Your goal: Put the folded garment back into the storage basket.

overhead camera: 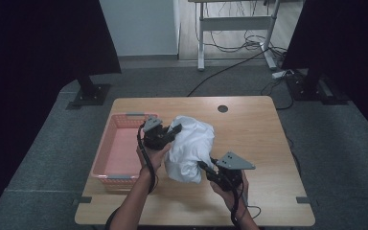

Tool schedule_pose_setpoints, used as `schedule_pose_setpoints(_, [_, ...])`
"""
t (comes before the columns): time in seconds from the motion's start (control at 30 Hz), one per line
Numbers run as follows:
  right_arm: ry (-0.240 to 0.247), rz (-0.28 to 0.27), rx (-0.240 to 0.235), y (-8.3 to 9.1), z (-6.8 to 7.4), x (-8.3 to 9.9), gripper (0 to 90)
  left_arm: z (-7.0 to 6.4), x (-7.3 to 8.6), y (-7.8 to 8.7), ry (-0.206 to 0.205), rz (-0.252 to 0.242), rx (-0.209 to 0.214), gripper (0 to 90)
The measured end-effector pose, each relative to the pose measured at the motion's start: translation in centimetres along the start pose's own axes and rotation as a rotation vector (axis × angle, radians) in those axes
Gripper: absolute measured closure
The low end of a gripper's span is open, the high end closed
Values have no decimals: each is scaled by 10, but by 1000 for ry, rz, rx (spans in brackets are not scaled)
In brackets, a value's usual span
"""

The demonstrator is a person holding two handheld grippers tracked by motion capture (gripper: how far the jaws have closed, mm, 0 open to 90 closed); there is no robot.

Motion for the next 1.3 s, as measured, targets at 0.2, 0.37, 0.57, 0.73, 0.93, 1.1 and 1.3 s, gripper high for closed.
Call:
schedule_pose_setpoints(0.2, [5, 0, -10, -6, 4, -3, 721, 8, -2, 7, 6, -7, -12, 765])
schedule_pose_setpoints(0.37, [11, 3, -18, -12, 9, -6, 721, 13, -4, 12, 7, -14, -17, 765])
schedule_pose_setpoints(0.57, [19, 5, -28, -19, 13, -9, 721, 22, -5, 18, 16, -20, -28, 765])
schedule_pose_setpoints(0.73, [28, 10, -32, -25, 17, -13, 721, 29, -7, 22, 26, -24, -32, 765])
schedule_pose_setpoints(0.93, [33, 12, -38, -30, 20, -18, 721, 33, -11, 26, 27, -32, -38, 765])
schedule_pose_setpoints(1.1, [37, 16, -46, -35, 23, -22, 721, 38, -11, 29, 31, -31, -44, 765])
schedule_pose_setpoints(1.3, [43, 15, -52, -41, 28, -27, 720, 44, -13, 37, 35, -40, -56, 765])
Point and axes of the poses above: each handheld gripper's, and its own axes: y roughly backward along the jaws, x roughly out of its underside, z roughly to its left, the point moved 4 cm from there along -y, roughly forward along the jaws, and after that the axes turned 1 degree about y, right-handed, at the moved point
